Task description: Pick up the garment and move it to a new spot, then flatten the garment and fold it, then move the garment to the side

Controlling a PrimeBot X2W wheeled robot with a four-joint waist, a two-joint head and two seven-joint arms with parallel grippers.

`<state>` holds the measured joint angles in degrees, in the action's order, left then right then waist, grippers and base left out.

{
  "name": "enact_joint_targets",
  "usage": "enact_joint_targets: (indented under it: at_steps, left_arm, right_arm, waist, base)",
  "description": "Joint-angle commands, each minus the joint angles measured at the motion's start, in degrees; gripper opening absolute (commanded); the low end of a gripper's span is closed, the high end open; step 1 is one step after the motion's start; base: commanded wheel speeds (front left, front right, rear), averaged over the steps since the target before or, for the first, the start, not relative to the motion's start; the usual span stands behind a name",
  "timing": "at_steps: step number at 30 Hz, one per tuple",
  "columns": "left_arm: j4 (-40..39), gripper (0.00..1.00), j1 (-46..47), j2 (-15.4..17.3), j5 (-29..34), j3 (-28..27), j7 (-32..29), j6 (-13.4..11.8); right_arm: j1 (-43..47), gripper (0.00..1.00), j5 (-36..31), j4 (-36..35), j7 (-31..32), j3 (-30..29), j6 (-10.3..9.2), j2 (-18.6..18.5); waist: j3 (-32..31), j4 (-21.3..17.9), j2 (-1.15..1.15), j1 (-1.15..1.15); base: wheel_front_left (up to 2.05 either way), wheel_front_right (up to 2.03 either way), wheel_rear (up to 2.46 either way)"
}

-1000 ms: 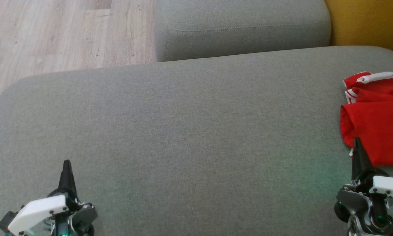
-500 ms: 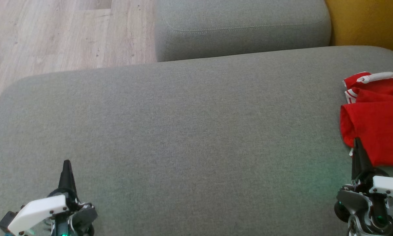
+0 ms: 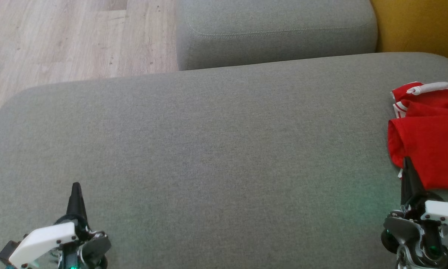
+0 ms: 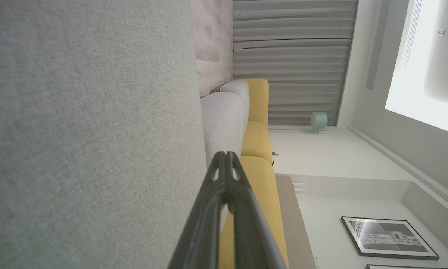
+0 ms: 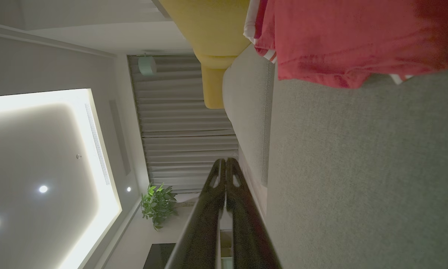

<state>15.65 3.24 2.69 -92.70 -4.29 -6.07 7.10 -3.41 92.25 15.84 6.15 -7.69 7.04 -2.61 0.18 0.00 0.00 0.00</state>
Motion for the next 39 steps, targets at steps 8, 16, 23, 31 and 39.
enact_joint_targets:
  at_steps: [8, 16, 23, 31, 39]
  left_arm:
    - [-1.61, 0.0, 2.95, 0.21, 0.57, -2.27, -0.45, 0.39]
    - [-1.61, 0.0, 2.95, 0.21, 0.57, -2.27, -0.45, 0.39]
    - [-1.61, 0.0, 2.95, 0.21, 0.57, -2.27, -0.45, 0.39]
    - [-1.61, 0.0, 2.95, 0.2, 0.57, -2.28, -0.45, 0.39]
    - [-1.61, 0.0, 2.95, 0.2, 0.58, -2.28, -0.46, 0.39]
  right_arm:
    - [-2.78, 0.0, -0.13, -1.81, 0.39, 1.11, 0.45, -0.27]
    - [-2.78, 0.0, -0.13, -1.81, 0.39, 1.11, 0.45, -0.27]
    - [-2.78, 0.0, -0.13, -1.81, 0.39, 1.1, 0.45, -0.27]
    - [-2.78, 0.0, -0.14, -1.81, 0.39, 1.1, 0.45, -0.27]
    - [-2.78, 0.0, -0.14, -1.81, 0.39, 1.1, 0.45, -0.27]
  waist:
    - [0.0, 0.0, 0.0, 0.0]
    - [0.0, 0.0, 0.0, 0.0]
    - [0.0, 0.0, 0.0, 0.0]
    - [0.0, 0.0, 0.0, 0.0]
    - [0.0, 0.0, 0.0, 0.0]
  base:
    - [0.0, 0.0, 0.0]
    - [0.0, 0.0, 0.0]
    - [0.0, 0.0, 0.0]
    - [0.0, 0.0, 0.0]
    - [0.0, 0.0, 0.0]
